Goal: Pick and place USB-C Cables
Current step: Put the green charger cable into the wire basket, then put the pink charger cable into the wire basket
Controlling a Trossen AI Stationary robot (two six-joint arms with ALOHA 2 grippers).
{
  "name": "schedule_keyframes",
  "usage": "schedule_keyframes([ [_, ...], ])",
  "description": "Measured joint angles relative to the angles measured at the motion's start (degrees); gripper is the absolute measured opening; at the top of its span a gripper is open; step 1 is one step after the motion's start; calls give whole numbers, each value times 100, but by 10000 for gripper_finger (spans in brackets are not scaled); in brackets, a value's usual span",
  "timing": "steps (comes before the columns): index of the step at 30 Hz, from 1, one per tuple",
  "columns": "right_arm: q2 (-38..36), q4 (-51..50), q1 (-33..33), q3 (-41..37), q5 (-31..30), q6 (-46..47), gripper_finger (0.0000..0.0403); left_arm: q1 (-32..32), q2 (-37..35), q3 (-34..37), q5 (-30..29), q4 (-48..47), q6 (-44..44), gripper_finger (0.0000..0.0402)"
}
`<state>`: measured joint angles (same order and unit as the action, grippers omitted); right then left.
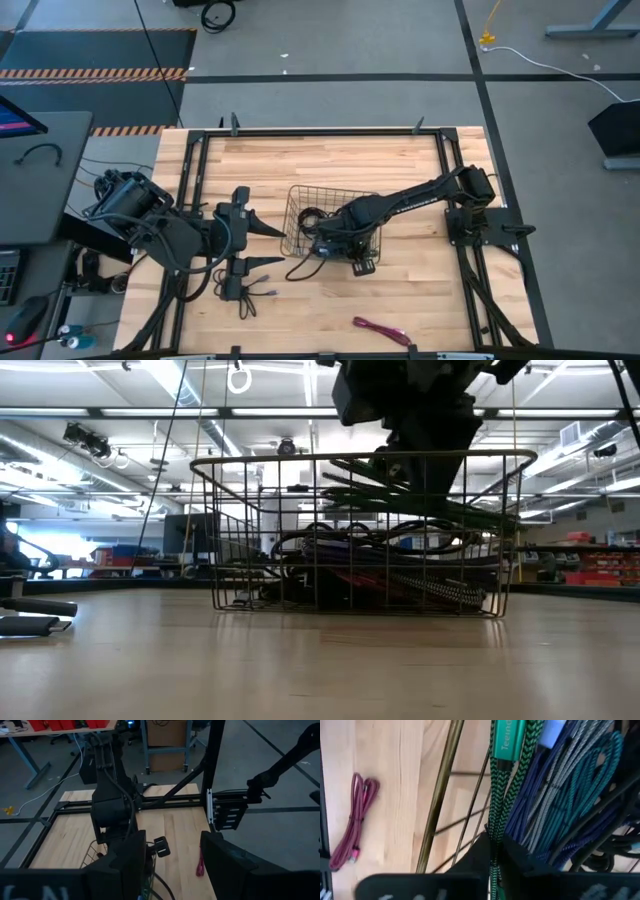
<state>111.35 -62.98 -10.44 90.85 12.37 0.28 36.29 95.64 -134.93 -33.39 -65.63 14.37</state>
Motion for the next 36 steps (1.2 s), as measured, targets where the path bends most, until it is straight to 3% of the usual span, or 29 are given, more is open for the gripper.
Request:
schedule_keyframes([
  [7,0,246,93,0,-92,104,106,0,0,0,0,-2,0,194],
  [14,-2,359,203,296,-110,142,114,0,-2,0,0,-56,2,194],
  [23,-4,-1071,292,1991,62,405,114,0,-2,0,0,-509,474,194],
  [29,-7,-1771,-170,2782,714,1009,114,0,-2,0,0,-629,601,194],
  [36,-11,-2118,-1101,2883,545,1965,114,0,-2,0,0,-625,539,194],
])
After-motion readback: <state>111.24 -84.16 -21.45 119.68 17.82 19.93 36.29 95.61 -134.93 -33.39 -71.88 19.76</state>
